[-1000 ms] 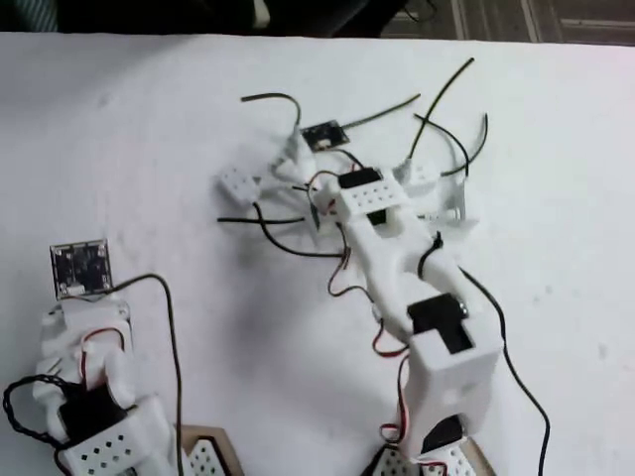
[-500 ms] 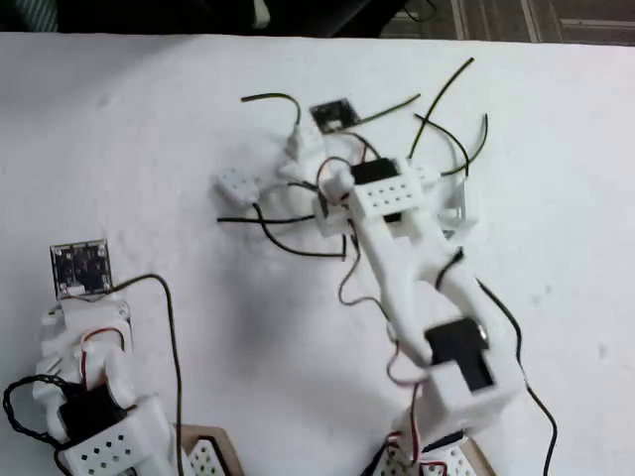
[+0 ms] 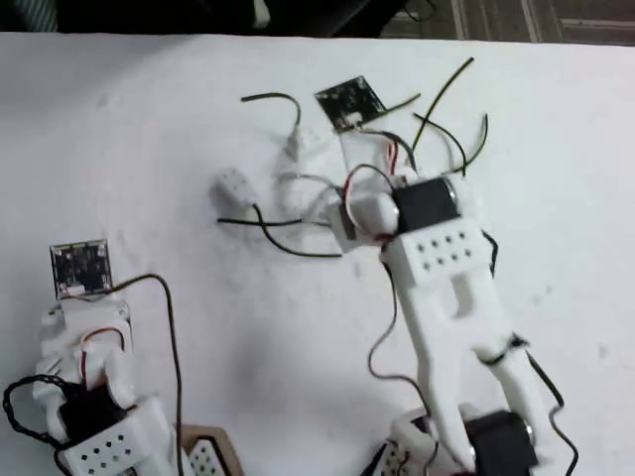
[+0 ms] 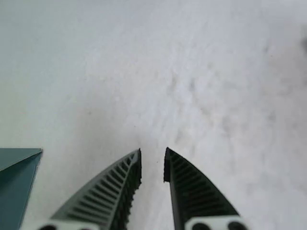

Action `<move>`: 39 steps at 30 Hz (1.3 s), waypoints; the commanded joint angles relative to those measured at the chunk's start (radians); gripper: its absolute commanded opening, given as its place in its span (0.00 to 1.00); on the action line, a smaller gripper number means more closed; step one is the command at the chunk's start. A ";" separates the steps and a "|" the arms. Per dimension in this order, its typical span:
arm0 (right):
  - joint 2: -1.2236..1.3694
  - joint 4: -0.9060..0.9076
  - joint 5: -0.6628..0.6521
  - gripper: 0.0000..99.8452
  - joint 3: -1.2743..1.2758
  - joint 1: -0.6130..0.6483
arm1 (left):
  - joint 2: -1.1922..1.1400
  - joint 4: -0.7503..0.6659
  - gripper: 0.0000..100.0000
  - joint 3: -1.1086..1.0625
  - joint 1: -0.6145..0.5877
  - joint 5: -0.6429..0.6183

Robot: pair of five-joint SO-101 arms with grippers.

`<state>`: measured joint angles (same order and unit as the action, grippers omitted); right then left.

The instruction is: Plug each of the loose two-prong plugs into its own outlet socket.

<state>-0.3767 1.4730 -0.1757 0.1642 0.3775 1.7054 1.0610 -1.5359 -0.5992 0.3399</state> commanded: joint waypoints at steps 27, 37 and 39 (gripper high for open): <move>-0.102 -0.068 -0.074 0.12 0.479 0.163 | 0.007 -0.026 0.10 -0.018 0.039 0.066; 0.127 -0.222 -0.094 0.12 0.525 0.131 | 0.007 -0.026 0.10 -0.020 0.041 0.066; 0.150 -0.252 -0.094 0.12 0.525 0.094 | 0.007 -0.026 0.10 -0.020 0.041 0.066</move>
<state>-0.2417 1.2612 -0.2631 0.6935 0.5232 1.7054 1.0564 -1.5589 -0.5669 0.3966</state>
